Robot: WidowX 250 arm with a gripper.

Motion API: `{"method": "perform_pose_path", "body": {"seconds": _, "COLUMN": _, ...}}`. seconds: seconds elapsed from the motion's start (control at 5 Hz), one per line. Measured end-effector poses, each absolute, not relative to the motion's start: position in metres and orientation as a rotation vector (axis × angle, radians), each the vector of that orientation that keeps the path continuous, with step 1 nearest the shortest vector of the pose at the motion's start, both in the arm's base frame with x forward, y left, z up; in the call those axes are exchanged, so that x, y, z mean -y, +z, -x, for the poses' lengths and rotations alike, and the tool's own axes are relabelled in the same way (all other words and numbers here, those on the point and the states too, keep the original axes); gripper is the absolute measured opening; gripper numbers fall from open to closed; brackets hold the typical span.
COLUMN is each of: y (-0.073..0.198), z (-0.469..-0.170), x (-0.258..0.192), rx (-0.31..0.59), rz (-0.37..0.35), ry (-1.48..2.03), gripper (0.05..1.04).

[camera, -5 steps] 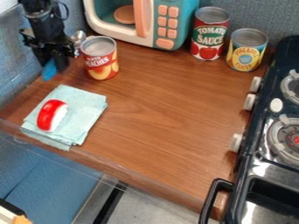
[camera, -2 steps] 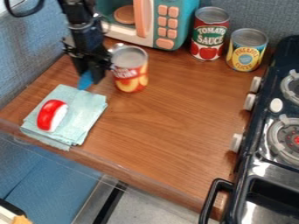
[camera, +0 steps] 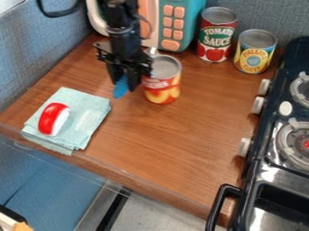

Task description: Take the blue spoon to the left side of the peaches can and moves them to the center of table

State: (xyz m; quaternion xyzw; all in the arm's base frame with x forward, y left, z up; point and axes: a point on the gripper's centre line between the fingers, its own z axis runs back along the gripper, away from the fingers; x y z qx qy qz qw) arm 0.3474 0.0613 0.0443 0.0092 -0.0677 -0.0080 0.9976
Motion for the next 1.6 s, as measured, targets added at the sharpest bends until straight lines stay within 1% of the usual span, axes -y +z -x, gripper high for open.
{"method": "perform_pose_path", "body": {"seconds": 0.2, "y": 0.045, "z": -0.350, "x": -0.036, "rx": 0.133, "rz": 0.003, "ry": -0.008, "gripper": 0.433}}
{"method": "perform_pose_path", "body": {"seconds": 0.4, "y": 0.041, "z": -0.346, "x": -0.013, "rx": 0.111, "rz": 0.026, "ry": -0.022, "gripper": 0.433}}
{"method": "perform_pose_path", "body": {"seconds": 0.6, "y": 0.040, "z": -0.344, "x": -0.005, "rx": 0.101, "rz": 0.040, "ry": -0.025, "gripper": 0.433}}
{"method": "perform_pose_path", "body": {"seconds": 0.8, "y": 0.040, "z": -0.344, "x": -0.015, "rx": 0.105, "rz": 0.040, "ry": -0.013, "gripper": 0.433}}
{"method": "perform_pose_path", "body": {"seconds": 1.0, "y": 0.035, "z": -0.344, "x": -0.044, "rx": 0.113, "rz": 0.020, "ry": 0.032, "gripper": 0.433}}
{"method": "perform_pose_path", "body": {"seconds": 1.2, "y": 0.019, "z": -0.343, "x": -0.047, "rx": 0.083, "rz": 0.024, "ry": 0.016, "gripper": 0.433}}
{"method": "perform_pose_path", "body": {"seconds": 1.4, "y": 0.010, "z": -0.342, "x": -0.048, "rx": 0.065, "rz": 0.035, "ry": 0.017, "gripper": 0.433}}
{"method": "perform_pose_path", "body": {"seconds": 1.6, "y": 0.010, "z": -0.345, "x": -0.048, "rx": 0.069, "rz": 0.036, "ry": 0.009, "gripper": 0.502}}
